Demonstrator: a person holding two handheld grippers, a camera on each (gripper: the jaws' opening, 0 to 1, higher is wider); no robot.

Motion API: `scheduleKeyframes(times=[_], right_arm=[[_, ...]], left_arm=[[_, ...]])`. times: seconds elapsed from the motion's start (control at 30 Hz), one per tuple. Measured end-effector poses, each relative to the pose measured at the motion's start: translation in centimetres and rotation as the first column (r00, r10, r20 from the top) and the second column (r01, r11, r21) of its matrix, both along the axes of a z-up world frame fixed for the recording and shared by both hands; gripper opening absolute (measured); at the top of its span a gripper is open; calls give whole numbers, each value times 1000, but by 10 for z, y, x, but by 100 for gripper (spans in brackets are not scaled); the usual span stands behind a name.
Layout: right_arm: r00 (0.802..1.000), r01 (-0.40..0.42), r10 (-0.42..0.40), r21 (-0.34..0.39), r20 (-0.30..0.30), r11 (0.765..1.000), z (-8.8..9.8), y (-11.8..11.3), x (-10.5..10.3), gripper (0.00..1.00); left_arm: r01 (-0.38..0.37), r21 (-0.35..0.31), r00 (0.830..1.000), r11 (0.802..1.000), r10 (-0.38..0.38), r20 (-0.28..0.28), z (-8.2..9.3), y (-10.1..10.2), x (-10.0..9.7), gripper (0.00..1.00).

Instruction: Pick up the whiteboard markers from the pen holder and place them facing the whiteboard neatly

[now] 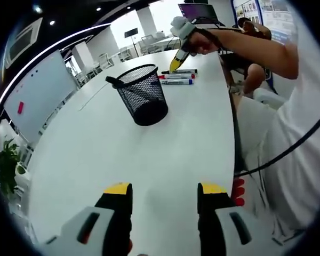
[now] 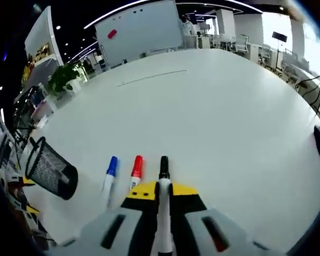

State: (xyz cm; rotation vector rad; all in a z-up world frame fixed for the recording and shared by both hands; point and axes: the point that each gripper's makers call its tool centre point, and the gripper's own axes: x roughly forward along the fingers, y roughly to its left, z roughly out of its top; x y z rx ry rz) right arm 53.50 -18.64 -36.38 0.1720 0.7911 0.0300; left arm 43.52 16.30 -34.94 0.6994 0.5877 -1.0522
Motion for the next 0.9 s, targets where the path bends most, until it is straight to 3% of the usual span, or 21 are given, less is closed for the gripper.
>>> scheduleKeyframes(times=[0.37, 0.5, 0.9], right_arm=[[999, -25, 26, -53, 27, 998, -5, 3, 0, 9], [999, -41, 44, -78, 33, 996, -4, 2, 1, 9], [997, -61, 66, -117, 46, 991, -4, 2, 4, 10]], left_arm=[[10, -8, 1000, 1000, -10, 3, 2, -2, 0, 51], [6, -53, 1000, 999, -7, -12, 7, -6, -3, 51], [4, -37, 1000, 999, -4, -7, 5, -5, -2, 51]])
